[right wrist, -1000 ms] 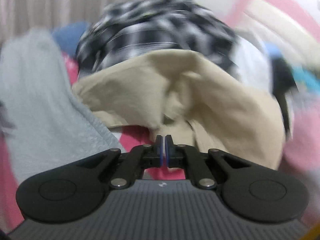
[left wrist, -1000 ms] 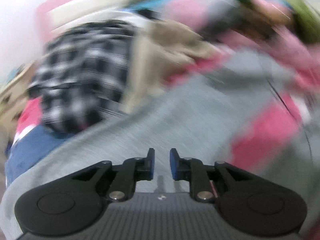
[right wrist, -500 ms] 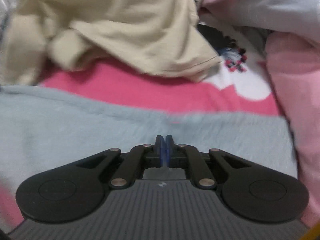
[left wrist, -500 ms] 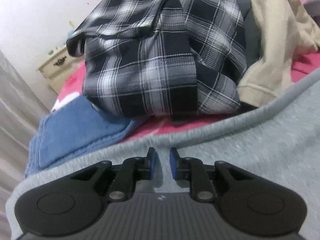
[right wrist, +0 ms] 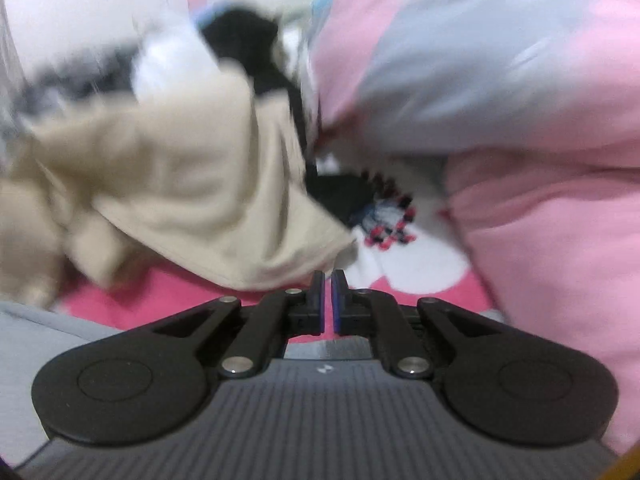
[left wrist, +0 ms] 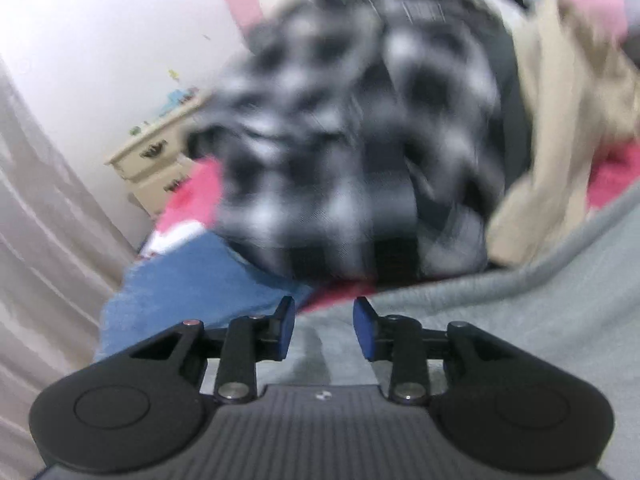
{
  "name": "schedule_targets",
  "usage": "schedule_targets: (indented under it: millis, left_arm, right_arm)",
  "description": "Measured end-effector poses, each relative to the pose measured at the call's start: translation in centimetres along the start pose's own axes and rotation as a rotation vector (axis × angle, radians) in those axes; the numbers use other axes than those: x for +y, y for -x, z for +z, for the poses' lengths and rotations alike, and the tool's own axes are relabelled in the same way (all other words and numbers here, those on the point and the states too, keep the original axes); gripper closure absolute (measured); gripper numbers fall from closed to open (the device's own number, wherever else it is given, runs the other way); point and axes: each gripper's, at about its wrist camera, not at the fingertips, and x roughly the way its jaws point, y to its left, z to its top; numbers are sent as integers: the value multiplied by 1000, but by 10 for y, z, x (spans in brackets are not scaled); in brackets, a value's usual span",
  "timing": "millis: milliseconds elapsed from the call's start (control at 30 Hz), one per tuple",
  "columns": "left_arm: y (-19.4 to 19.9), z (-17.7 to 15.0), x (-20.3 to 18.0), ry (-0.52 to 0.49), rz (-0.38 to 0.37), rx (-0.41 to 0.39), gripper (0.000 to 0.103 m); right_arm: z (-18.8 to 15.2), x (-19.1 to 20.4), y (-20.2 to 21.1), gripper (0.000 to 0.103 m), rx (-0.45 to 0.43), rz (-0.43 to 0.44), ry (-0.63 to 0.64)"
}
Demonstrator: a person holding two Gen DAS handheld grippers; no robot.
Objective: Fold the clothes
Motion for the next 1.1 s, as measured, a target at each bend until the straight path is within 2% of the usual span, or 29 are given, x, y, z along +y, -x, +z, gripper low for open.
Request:
schedule_targets:
  millis: [67,133,233,300,367,433,467,567,633,700,800,867,933,1000,1100]
  left_arm:
    - [40,-2,17,53,5,-47,63]
    - [78,-8,34,96,8,-60,61]
    - [137,-24,63,147,27,-55,60]
    - [171,-38,85,170,65,-31,59]
    - [200,-60,113,197,125,23,58]
    - [226,-87,138,232,158,100,56]
    - [233,-108,152,283,150,162,56]
    - [242,-174,173,489,66,356,56]
    - [243,-218,167,621,7,450,58]
    - [243,-248,157,721,-53,498,58]
    - [247,-278,147,895,-165,525,57]
    - [244,-288,136,987,-222,530,56]
    - [242,-290,127,1018,-244,520,53]
    - [236,-283,116,994,-259,515,53]
    - [225,-275,105,928,-236,526,53]
  right_arm:
    - [3,-1,47,99,-46,19,9]
    - [1,-4,98,96,-85,28,24]
    - [-9,-11,173,86,-136,42,11]
    - [-24,-17,223,78,-174,50,-24]
    - [-40,-23,262,75,-192,60,-52]
    - [-59,-28,291,73,-175,48,-81]
    - [-73,-33,303,72,-156,44,-116]
    - [-118,-51,311,71,-52,68,-250]
    - [-154,-61,308,71,36,38,-345]
    - [-193,-71,300,70,122,12,-470]
    - [-242,-81,298,70,192,-17,-648]
    - [-267,-86,303,70,195,-38,-760]
    - [-290,-89,308,70,188,-59,-856]
    - [-310,-92,315,70,171,-94,-924]
    - [-315,-92,317,70,148,-145,-907]
